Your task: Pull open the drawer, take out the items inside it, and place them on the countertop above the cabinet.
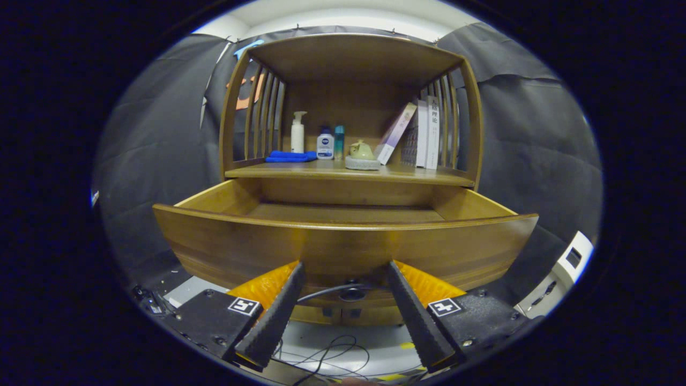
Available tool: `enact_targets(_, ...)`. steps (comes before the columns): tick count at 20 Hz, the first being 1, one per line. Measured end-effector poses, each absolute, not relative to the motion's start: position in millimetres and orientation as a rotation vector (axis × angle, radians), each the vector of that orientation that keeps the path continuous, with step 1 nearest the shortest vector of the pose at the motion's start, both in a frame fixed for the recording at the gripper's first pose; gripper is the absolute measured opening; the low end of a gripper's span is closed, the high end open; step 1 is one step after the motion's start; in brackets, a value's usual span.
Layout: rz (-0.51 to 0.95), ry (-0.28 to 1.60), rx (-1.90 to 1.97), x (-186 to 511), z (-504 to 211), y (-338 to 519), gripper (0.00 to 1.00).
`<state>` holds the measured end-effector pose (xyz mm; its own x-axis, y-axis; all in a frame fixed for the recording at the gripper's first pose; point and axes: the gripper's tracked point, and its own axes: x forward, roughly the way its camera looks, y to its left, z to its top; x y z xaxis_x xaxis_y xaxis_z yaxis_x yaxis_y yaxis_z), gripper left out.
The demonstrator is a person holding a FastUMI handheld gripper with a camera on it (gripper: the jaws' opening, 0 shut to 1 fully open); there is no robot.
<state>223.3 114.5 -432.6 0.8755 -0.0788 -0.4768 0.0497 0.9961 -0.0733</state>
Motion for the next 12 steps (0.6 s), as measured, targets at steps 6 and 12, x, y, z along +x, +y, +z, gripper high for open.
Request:
enact_targets(6,-0.066,0.485,-0.047,259,-429,114,0.99)
enact_targets(12,-0.075,0.506,-0.054,286,-437,114,0.99)
